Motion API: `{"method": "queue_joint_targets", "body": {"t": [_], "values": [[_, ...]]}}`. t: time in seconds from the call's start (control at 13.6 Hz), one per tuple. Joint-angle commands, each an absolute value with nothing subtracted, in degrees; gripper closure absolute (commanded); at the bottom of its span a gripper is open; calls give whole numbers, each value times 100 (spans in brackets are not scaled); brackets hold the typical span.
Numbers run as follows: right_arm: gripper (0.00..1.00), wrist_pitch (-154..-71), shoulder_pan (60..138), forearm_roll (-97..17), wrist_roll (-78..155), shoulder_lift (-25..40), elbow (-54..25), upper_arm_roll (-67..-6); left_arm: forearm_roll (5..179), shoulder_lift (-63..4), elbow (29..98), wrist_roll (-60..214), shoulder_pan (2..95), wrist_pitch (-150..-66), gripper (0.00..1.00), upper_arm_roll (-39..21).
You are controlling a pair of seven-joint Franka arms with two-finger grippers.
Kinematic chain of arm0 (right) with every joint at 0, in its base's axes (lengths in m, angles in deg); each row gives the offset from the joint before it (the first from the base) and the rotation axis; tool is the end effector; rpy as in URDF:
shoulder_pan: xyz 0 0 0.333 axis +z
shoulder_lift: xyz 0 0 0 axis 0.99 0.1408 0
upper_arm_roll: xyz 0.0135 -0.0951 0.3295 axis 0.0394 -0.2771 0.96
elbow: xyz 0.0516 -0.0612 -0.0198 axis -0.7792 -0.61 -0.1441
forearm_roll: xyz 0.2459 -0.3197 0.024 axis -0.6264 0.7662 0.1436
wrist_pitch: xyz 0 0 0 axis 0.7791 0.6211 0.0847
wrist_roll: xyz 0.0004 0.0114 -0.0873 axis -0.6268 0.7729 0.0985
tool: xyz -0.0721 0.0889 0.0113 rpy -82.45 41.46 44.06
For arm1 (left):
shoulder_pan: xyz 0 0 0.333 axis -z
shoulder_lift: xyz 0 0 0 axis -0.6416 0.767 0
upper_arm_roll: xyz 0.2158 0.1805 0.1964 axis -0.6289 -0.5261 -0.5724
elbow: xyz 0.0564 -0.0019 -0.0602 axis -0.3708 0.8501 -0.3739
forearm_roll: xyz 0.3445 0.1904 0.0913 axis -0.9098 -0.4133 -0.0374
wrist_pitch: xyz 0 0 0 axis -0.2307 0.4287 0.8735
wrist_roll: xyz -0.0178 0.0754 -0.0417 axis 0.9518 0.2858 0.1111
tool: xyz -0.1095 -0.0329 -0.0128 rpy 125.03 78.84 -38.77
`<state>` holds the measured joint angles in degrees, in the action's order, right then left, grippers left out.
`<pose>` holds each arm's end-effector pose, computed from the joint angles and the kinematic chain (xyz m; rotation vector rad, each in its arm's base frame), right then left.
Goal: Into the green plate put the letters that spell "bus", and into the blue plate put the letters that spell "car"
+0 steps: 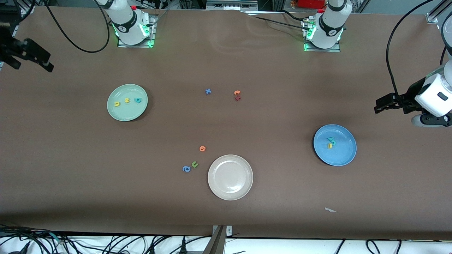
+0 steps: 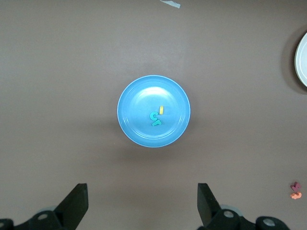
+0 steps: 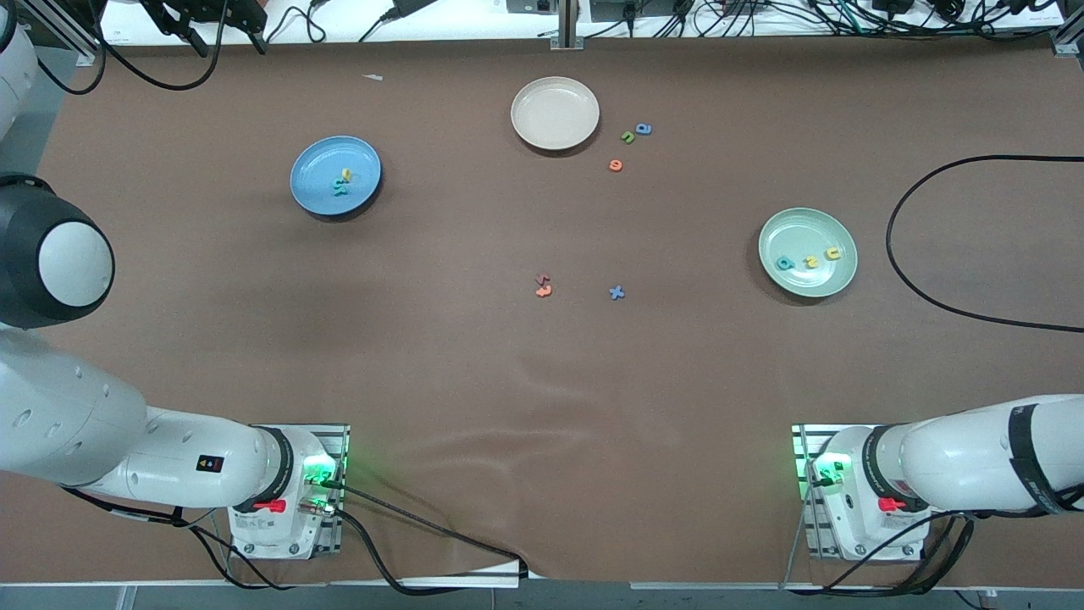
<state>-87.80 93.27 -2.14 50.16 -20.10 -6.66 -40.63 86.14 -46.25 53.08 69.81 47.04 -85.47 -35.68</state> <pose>0.5449 0.0101 0.6729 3.1296 -0.1382 0.0895 0.6179 0.0027 0.5689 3.1059 0.0221 -0.0900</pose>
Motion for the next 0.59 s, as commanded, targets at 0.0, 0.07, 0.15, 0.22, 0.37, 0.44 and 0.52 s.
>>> {"method": "queue_joint_targets", "body": {"t": [0.0,0.07,0.15,0.22,0.37,0.44,0.52], "values": [[1,-8976,8931,-127,5009,-1583,-648,-3681,8581,-4656,5341,6894,4738,-8544,0,-3592],[1,-8976,8798,-109,5009,-1547,-666,-3426,8581,-4655,5341,6894,4738,-8544,0,-3592],[1,-8976,8797,-66,5018,-1494,-675,-3389,8572,-4655,5350,6894,4738,-8544,0,-3592],[1,-8985,8823,-65,5184,-1467,-666,-3380,8581,-4655,5341,6894,4738,-8544,0,-3592],[1,-8942,8902,-91,5589,-1467,-666,-3362,8572,-4655,5341,6894,4738,-8544,0,-3592],[1,-8915,8990,-83,5607,-1467,-666,-3345,8572,-4655,5341,6894,4738,-8544,0,-3592],[1,-8897,9008,-91,5625,-1467,-675,-3345,8581,-4664,5341,6894,4738,-8544,0,-3592]]}}
